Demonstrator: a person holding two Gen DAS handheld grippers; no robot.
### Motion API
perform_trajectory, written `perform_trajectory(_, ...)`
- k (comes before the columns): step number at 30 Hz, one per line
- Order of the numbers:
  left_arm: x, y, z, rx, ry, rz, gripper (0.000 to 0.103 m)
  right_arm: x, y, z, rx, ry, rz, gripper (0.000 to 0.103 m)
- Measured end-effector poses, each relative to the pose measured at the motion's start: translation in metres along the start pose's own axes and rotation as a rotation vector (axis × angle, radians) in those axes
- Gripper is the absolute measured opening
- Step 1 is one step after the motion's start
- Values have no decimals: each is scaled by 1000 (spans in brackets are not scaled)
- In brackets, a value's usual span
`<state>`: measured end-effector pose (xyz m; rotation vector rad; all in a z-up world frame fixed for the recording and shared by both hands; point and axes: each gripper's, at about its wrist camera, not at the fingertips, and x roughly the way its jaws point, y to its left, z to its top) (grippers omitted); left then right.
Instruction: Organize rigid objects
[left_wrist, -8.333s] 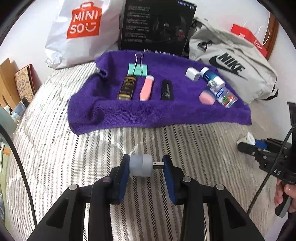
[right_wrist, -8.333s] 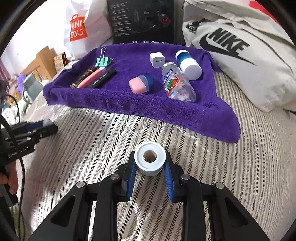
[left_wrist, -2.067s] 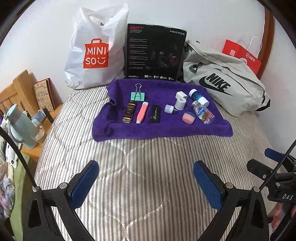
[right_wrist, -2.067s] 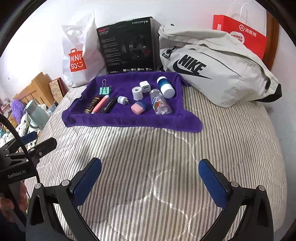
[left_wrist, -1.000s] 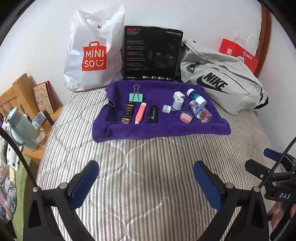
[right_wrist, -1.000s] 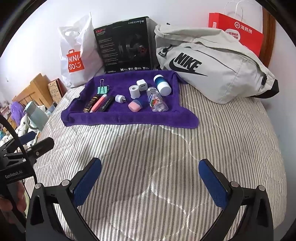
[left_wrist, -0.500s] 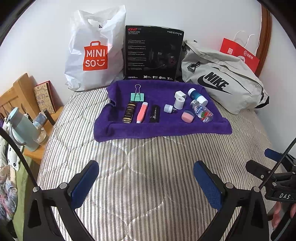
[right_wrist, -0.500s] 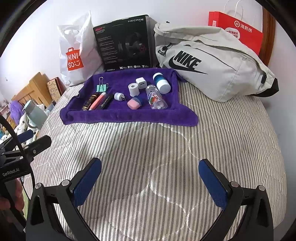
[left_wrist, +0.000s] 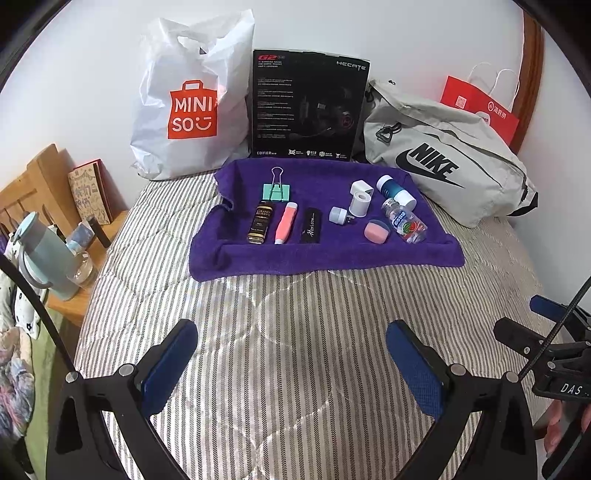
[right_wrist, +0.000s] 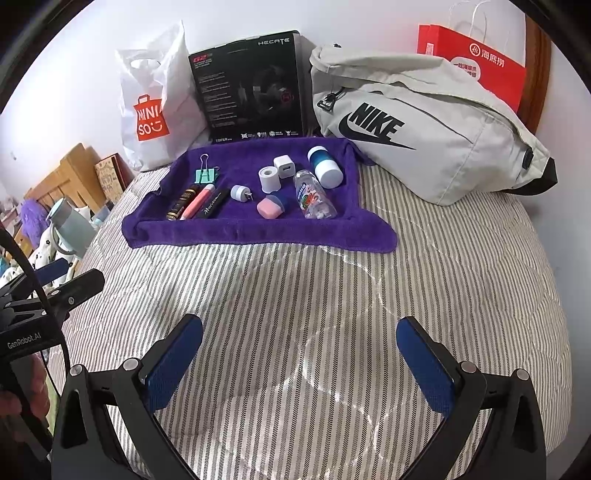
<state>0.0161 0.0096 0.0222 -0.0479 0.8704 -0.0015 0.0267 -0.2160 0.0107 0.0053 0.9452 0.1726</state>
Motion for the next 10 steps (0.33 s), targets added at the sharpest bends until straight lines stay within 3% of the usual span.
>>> perform_trajectory(10,-2,-2,-1,34,-15,10,103,1,-5,0,4,3,1,103)
